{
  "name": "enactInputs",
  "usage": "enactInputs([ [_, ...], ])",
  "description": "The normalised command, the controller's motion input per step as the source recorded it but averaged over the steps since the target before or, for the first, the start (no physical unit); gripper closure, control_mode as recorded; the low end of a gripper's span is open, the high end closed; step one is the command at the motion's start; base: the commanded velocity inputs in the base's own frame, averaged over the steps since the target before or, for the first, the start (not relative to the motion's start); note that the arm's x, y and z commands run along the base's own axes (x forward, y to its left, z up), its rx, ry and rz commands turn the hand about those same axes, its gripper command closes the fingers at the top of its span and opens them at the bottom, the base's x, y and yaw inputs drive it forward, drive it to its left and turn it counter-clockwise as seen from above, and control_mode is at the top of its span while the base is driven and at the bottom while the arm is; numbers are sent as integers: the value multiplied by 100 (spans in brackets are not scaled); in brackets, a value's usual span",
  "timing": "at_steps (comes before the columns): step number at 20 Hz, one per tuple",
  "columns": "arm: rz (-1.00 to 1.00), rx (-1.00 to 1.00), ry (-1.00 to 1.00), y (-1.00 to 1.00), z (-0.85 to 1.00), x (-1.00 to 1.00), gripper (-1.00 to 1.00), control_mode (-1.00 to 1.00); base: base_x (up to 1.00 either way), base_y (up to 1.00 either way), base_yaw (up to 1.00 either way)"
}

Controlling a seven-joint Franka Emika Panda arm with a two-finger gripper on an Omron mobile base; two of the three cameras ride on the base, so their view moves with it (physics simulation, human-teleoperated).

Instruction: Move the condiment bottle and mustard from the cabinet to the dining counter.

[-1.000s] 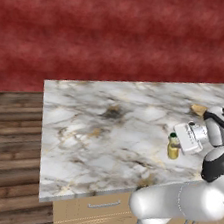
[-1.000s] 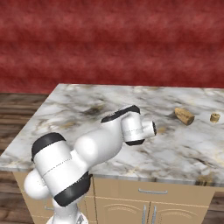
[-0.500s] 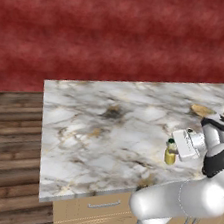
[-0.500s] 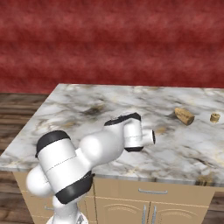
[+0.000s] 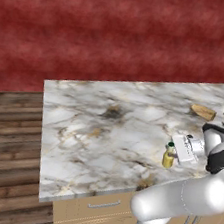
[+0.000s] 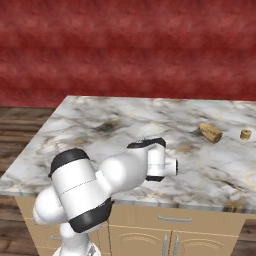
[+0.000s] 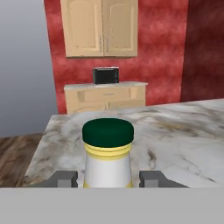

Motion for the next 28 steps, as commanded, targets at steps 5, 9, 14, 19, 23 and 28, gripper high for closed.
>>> enactInputs([
  [5, 0, 4, 0, 0, -10, 0, 100, -100, 0, 0, 0],
  [9, 0, 3, -1, 0, -11, 0, 100, -100, 0, 0, 0],
  [14, 0, 2, 0, 0, -12, 0, 100, -100, 0, 0, 0],
  [19, 0, 1, -1, 0, -18, 0, 100, -100, 0, 0, 0],
  [23, 0, 0, 0, 0, -29, 0, 100, -100, 0, 0, 0],
  [28, 0, 0, 0, 0, -33, 0, 100, -100, 0, 0, 0],
])
